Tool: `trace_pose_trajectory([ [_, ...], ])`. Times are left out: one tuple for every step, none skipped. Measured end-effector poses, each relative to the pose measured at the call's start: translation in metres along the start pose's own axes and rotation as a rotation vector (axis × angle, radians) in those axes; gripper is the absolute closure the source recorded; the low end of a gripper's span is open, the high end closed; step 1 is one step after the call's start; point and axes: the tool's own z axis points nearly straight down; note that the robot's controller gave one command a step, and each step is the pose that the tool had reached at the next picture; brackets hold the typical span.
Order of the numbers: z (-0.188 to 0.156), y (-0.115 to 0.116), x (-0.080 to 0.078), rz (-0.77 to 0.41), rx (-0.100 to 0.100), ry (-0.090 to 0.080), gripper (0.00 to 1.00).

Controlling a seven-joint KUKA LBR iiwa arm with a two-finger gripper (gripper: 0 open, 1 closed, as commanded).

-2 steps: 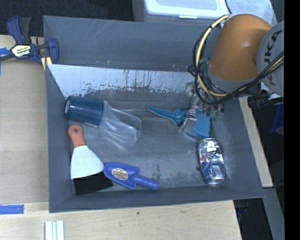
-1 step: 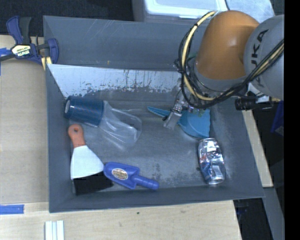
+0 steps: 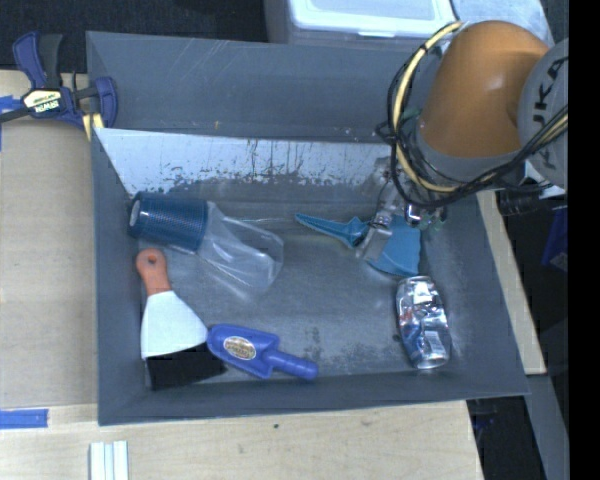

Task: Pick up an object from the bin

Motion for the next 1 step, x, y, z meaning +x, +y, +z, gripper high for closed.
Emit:
trace_pose_trajectory([
  [-0.1353, 0.0386, 0.0012, 0.075, -0.011, -0.020, 1.00],
])
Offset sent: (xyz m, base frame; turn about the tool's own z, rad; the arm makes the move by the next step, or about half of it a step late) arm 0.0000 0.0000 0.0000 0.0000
